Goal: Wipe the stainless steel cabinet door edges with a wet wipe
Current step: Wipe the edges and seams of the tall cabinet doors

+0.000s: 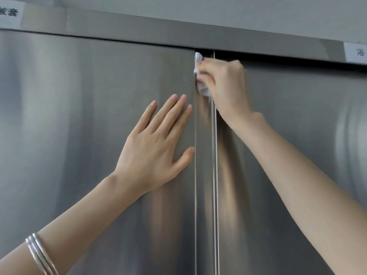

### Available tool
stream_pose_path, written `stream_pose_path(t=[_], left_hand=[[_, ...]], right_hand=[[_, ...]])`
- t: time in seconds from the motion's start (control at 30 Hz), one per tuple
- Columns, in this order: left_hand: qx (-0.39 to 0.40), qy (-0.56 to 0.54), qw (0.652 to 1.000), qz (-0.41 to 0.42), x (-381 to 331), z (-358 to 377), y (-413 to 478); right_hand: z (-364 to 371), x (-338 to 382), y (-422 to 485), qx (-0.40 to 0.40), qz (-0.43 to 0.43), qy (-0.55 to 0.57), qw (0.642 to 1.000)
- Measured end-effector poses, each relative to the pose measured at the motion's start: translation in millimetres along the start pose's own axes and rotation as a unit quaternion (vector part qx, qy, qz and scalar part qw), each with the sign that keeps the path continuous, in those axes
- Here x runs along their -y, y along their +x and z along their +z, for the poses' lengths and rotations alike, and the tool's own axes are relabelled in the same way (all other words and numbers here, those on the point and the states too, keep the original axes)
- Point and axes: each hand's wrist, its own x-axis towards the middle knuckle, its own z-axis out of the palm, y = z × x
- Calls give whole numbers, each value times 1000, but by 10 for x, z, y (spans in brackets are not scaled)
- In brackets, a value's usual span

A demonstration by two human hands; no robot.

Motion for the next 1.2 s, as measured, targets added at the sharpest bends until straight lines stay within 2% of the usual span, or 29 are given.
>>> stream_pose_path(t=[0.1, 0.17, 0.23, 0.33, 0.43, 0.53, 0.67, 0.77, 0.87, 0.97, 1.03, 1.1, 1.2], left_hand=[[1, -1, 1000, 2, -2, 0, -3], [0, 0, 1000, 2, 2, 0, -7], [0, 1, 1000, 4, 1, -6, -3], [8, -1, 1000, -3, -16, -14, -18], [13, -5, 1000, -12, -62, -14, -92], [17, -7, 1000, -18, -127, -10, -258], [22, -11, 999, -40, -283, 1, -473], [11, -18, 998, -53, -391, 16, -605], [19, -29, 999, -35, -511, 29, -821], [45, -28, 999, -4, -654, 25, -1147], [64, -21, 998, 5, -735, 5, -1370], [82, -18, 996, 7, -778, -12, -1540], [81, -16, 997, 2, -803, -2, -1642]], right_hand=[[-15, 52, -134, -14, -42, -25, 999], [-14, 22, 24, 0, -9, -19, 1000], [15, -35, 213, 24, 28, -59, 998], [-17, -23, 145, 30, 33, -103, 994], [-118, 146, -390, -1, -8, -54, 999], [-194, 223, -785, 15, -39, 2, 999], [-145, 136, -430, 27, 56, 7, 998], [-56, 161, -490, 2, 71, 8, 997], [-143, 338, -1155, -18, 23, 30, 999], [-315, 457, -1776, 40, -50, 65, 996], [-381, 401, -1774, 81, -79, 74, 991], [-355, 367, -1602, 81, -61, 78, 992], [-270, 453, -1563, 42, 18, 92, 995]])
